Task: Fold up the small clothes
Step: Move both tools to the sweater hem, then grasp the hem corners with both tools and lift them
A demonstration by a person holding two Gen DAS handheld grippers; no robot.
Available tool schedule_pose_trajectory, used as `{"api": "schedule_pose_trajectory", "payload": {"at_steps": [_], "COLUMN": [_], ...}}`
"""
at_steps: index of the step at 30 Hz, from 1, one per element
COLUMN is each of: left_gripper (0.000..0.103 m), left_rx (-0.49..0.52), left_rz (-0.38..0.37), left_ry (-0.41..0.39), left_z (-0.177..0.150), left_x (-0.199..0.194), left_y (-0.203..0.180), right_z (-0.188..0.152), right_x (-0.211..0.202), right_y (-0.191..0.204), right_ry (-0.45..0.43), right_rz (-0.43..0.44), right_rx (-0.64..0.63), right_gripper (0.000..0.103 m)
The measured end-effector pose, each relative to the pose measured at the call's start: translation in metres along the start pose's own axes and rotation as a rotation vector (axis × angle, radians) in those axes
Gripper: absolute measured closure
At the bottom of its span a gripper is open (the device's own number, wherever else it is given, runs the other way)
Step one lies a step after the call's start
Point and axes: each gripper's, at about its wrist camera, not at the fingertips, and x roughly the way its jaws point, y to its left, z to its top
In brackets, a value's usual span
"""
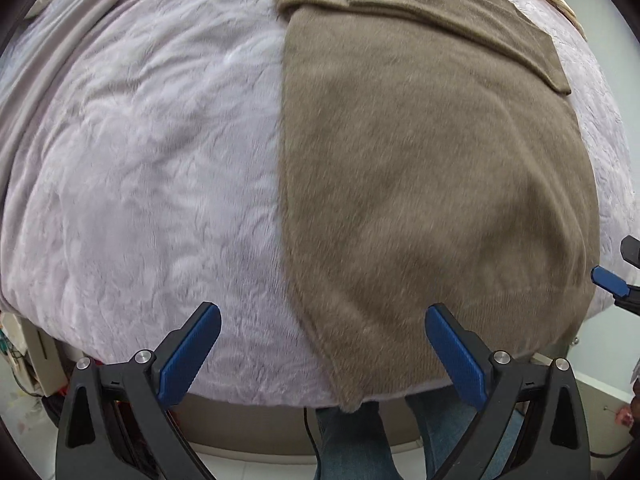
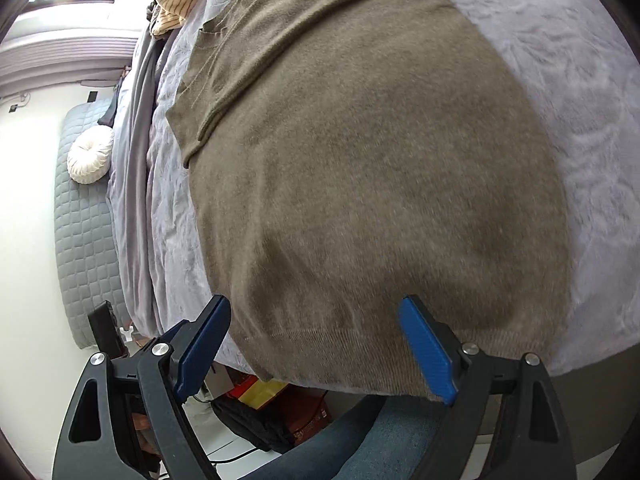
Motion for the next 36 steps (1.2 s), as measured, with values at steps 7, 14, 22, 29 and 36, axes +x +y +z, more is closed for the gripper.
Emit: {"api": "schedule_pose_trajectory", "payload": {"at_steps": [7, 14, 22, 29, 36], "left_gripper": [0.001, 0.001, 0.002, 0.060, 0.092], "left_rx": [-0.027, 0.002, -0.009, -0.046, -0.029], "left_rz": [-0.075, -0.086, -0.157, -0.230, -0.408], "left_ry": [0.014, 0.069, 0.088, 0.096, 0.049], "left_z": [-0.031, -0.040, -0.034, -0.035, -0.035], "left_x": [0.006, 0.040, 0.056, 0.045, 0.017], "left_y": [0.017, -0.007, -0.019, -0.005, 0.023], "right_z": [-0.018, -0.013, -0.022, -0.027, -0.036], "right_x": [-0.025, -0.052, -0.007, 0.008, 0.000], "right_y": [-0.034, -0.087, -0.110, -0.099, -0.093], "right_ry": [-0.052, -0.076, 0.047, 0.041, 0.017], "right_rz": [-0.080, -0.161, 0.000, 0.057, 0.187], "right_rx": [0.055, 0.087, 0.111, 0.134, 0.165], "right_gripper": [0.014, 0.014, 0.014, 0.018, 0.095]}}
